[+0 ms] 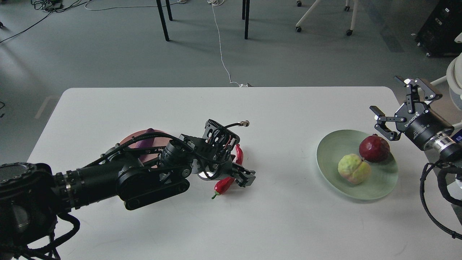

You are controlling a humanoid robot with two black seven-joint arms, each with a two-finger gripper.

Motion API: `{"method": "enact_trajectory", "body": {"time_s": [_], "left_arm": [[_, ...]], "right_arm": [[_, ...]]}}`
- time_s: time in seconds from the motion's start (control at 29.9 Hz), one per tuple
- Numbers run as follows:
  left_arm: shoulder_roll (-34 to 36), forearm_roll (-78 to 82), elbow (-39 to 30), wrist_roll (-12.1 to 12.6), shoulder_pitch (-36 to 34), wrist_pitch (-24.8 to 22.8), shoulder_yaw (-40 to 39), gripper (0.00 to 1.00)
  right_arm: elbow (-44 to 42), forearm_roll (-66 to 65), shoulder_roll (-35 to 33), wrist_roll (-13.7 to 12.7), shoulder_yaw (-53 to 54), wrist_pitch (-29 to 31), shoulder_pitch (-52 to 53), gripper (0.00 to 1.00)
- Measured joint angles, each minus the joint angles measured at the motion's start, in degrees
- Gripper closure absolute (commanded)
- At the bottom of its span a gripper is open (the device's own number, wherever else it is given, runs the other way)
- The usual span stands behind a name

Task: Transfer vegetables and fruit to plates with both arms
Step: 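Reach the left gripper to the red chili and grasp it, then carry the chili onto the pink plate and release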

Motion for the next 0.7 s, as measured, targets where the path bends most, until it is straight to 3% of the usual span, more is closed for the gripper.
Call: {"method": "enact_trajectory", "body": {"time_s": [0.17, 0.3, 0.47, 0.7], "left_arm": [[-0.02, 0.07, 0.89, 0.67, 0.23, -0.02, 0.07, 0.69], [-0.08, 0.15, 1.39, 0.82, 0.45, -0.02, 0.08, 0.73], [-0.12, 1.20, 1.46, 0.84, 0.57, 0.00, 0.08, 0.87], [-0.62, 1.41, -0.85, 1.51, -0.33, -0.04, -1.11, 0.89]], "right_arm": [[0.03, 0.00, -0.02, 0.00, -0.01, 0.00, -0.14, 0.01], [0.16, 0.00, -0.06, 0.00, -0.01, 0.00, -0.15, 0.02], [0.25, 0.00, -0.12, 0.00, -0.01, -0.02, -0.17, 0.01], [0.25, 0.00, -0.18, 0.00, -0.01, -0.09, -0.17, 0.02]]}}
